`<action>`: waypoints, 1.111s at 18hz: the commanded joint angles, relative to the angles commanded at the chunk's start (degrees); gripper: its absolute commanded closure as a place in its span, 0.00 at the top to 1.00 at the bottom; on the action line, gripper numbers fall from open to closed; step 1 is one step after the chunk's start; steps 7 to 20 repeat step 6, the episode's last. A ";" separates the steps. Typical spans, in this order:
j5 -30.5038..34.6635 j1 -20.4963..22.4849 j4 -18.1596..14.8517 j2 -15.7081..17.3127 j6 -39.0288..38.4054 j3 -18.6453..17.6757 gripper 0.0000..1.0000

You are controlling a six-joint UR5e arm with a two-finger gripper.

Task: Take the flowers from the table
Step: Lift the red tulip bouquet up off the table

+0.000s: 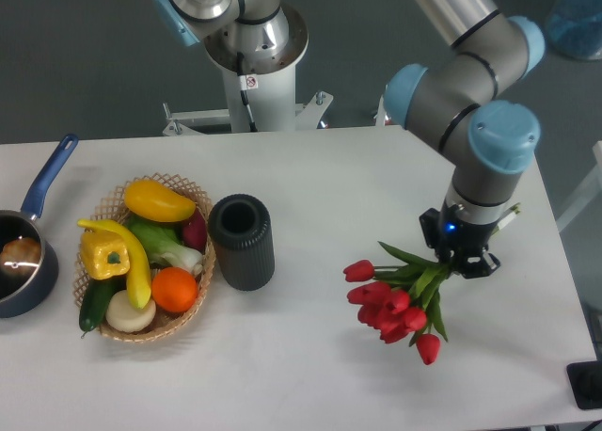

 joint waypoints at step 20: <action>0.09 0.00 0.09 0.00 -0.61 0.18 0.01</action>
